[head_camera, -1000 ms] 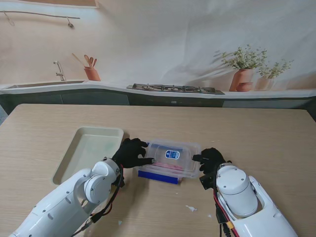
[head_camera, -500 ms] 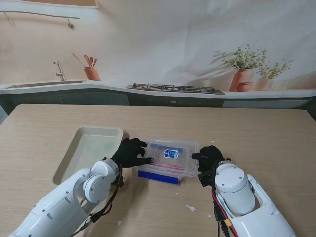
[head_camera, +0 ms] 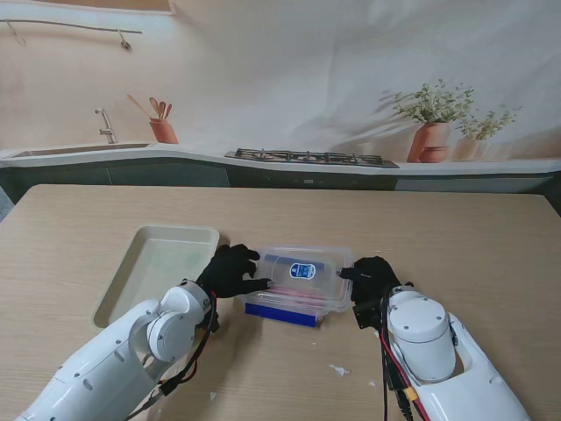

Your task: Separate the bacon slices onto the tray

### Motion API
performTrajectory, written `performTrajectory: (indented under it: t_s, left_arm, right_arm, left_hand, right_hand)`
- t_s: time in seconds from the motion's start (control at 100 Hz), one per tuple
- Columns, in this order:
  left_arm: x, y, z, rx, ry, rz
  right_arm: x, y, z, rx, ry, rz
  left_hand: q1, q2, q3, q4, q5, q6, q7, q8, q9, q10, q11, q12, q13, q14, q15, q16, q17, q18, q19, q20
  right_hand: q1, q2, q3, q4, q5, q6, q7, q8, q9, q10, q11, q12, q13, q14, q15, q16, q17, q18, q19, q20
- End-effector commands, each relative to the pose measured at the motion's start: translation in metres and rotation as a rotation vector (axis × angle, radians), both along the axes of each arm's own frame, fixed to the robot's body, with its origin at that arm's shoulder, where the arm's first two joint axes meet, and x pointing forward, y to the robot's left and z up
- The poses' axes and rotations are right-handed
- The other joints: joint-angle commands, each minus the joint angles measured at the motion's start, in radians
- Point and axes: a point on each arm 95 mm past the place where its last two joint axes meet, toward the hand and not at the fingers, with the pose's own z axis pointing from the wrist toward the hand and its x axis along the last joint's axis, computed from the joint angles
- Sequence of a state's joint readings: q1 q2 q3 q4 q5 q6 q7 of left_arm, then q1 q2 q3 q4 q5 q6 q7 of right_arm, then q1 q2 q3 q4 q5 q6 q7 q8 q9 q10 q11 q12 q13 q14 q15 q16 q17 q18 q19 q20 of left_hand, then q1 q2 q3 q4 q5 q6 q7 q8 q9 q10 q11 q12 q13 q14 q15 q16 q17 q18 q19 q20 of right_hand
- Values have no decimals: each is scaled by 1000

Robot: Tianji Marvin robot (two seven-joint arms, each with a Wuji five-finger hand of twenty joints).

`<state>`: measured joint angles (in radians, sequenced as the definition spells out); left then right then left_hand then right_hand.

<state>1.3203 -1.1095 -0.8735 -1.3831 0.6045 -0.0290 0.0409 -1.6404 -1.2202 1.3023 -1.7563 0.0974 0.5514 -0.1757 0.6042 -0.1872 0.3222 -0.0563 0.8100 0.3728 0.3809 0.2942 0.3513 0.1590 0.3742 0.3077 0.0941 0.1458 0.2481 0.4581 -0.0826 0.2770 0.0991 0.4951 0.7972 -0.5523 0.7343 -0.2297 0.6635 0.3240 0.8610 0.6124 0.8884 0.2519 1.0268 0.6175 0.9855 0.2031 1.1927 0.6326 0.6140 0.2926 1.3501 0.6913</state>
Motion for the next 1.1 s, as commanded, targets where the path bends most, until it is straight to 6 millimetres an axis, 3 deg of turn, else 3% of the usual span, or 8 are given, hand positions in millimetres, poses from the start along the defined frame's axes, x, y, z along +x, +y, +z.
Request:
performTrajectory:
  t_s: [0.0, 0.32, 0.59, 1.09]
  left_arm:
    - [-11, -8, -9, -16, 28, -20]
    - [-13, -5, 2, -97, -40, 17]
    - [-14, -2, 9, -198, -86, 55]
    - [-15, 12, 10, -238, -112, 103]
  right_arm:
    - [-6, 15, 3, 37, -6, 38]
    - [-8, 12, 10, 140, -18, -20]
    - [-9, 6, 8, 111, -26, -63]
    - [-12, -8, 3, 90, -29, -137]
  left_hand:
    - [36, -30, 47, 24, -51, -118, -31, -13, 0, -25, 11, 0, -13, -14, 13, 15, -11, -3, -3, -2]
    - [2, 6, -77, 31, -171, -107, -60, -29, -36, -11, 5, 0, -14, 3, 23, 25, -15, 7, 16, 24]
    - [-36, 49, -183, 40, -274, -102, -70, -41, -77, -9, -5, 1, -16, 16, 20, 29, -21, 14, 31, 59]
    - [-65, 59, -248, 52, -329, -94, -76, -54, -117, -14, -16, 1, -25, 20, -2, 24, -27, 31, 39, 89]
  right_hand:
    - [106, 93, 96, 6, 49, -282, 98, 31, -15, -16, 40, 25, -7, -22, 27, 9, -9, -13, 47, 34]
    - [105, 84, 127, 6, 51, -249, 101, 61, -5, 6, 50, 47, 18, -37, 46, 23, 20, 0, 49, 46]
    - [101, 85, 137, 2, 49, -245, 100, 71, -9, 9, 52, 55, 15, -36, 50, 31, 21, 0, 44, 52]
    - [99, 80, 148, 2, 53, -244, 97, 81, -6, 12, 55, 59, 17, -37, 56, 39, 20, 4, 39, 64]
